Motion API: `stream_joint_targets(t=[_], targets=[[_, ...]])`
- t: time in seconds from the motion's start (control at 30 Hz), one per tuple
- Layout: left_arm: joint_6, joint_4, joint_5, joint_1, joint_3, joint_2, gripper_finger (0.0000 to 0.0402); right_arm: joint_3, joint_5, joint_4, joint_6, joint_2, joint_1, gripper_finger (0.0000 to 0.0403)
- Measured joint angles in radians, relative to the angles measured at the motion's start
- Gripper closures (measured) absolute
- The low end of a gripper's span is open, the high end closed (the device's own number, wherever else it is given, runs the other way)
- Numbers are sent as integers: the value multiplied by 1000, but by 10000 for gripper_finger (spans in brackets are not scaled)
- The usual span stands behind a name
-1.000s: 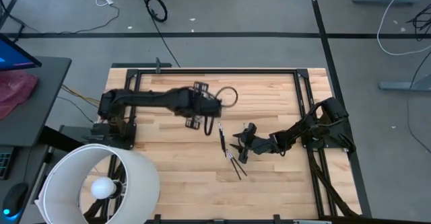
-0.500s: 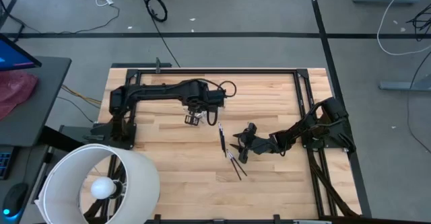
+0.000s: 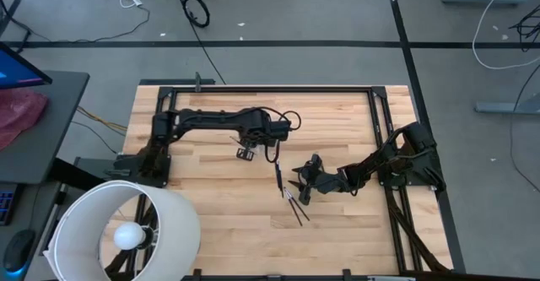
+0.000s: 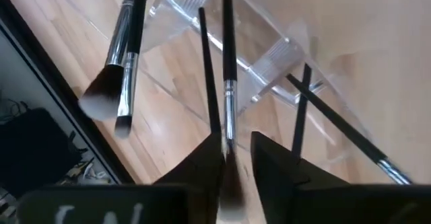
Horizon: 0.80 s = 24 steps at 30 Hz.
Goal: Put items in baskets/containers
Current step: Put the black highlighter brush into the transparent organizer, then put the black eyeshadow brush into the transparent organizer
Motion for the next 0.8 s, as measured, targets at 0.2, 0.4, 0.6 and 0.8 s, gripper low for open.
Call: stream_joint_targets(t=[0.2, 0.4, 0.6, 0.8], targets=[[-21, 4, -40, -8, 0, 6, 279, 0, 0, 1, 0, 0, 0, 183], [-75, -23, -166, -48, 2, -33, 267, 0, -1, 14, -65, -21, 2, 183], [-149, -27, -183, -87, 2, -139, 271, 0, 11, -123, -105, -212, 32, 183], [-276, -22, -184, -90, 2, -280, 273, 2, 97, -646, 54, -500, 101, 183]])
